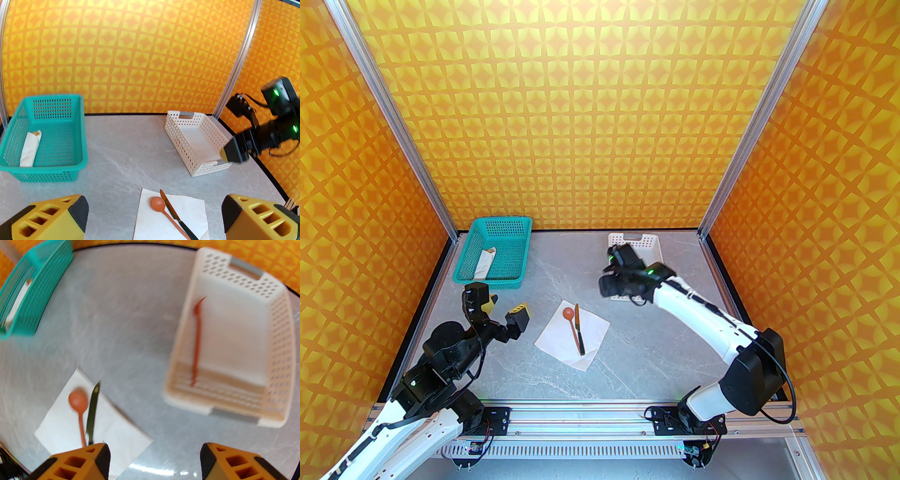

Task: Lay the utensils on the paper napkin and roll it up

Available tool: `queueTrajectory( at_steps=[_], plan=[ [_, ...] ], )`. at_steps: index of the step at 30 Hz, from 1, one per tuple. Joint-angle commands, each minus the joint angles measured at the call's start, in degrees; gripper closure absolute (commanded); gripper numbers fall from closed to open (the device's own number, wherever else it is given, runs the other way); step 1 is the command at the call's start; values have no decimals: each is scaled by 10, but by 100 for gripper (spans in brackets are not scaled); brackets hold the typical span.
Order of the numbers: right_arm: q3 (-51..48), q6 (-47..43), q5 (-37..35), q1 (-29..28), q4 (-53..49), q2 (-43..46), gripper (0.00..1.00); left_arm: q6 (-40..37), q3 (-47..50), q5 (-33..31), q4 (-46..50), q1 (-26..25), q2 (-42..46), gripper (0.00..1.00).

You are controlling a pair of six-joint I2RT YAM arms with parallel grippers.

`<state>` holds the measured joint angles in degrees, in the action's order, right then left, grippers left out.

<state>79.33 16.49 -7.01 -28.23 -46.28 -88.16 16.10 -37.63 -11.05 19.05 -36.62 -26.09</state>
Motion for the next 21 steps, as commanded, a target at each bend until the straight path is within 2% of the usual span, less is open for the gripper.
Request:
queueTrajectory(
  at_steps=[1,10,21],
  plan=[
    [28,-27,43,39,3,-35,33,-23,-12,0,16,5,14,1],
    [94,-49,77,107,-9,-146,38,-26,-10,-1,31,5,26,1],
    [176,-54,141,153,-25,-261,47,-28,-3,-1,30,5,28,1]
  ],
)
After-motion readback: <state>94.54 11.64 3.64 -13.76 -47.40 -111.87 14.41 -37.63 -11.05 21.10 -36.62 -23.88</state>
